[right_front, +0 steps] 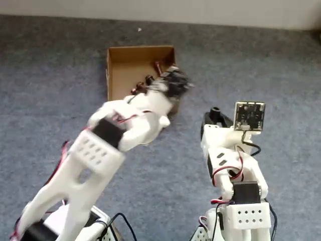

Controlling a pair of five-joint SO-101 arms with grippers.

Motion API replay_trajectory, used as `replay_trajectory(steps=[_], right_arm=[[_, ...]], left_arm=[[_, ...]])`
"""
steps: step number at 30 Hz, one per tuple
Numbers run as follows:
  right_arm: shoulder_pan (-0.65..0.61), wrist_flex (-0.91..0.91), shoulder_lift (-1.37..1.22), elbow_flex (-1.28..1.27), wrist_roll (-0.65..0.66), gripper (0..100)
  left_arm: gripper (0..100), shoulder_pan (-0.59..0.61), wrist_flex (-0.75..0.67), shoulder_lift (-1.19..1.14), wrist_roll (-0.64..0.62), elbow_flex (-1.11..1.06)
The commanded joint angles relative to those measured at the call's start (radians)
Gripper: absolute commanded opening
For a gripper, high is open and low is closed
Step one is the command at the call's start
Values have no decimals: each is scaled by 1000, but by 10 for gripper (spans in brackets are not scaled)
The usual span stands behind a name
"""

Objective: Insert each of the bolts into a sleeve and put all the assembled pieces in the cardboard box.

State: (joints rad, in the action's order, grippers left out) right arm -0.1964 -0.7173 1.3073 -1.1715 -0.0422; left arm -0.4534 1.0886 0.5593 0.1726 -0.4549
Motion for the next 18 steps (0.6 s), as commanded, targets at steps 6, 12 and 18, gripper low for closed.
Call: replay_trajectory(steps=[6,12,18], right_arm=[[-243,-10,22,16,-8,6],[-320,-65,22,22,-8,6],[-364,-71,73,16,-8,5]], left_arm=[[5,68,-241,437,-187,-334],[5,130,-316,699,-275,-535],[5,151,-397,938,-336,-720]])
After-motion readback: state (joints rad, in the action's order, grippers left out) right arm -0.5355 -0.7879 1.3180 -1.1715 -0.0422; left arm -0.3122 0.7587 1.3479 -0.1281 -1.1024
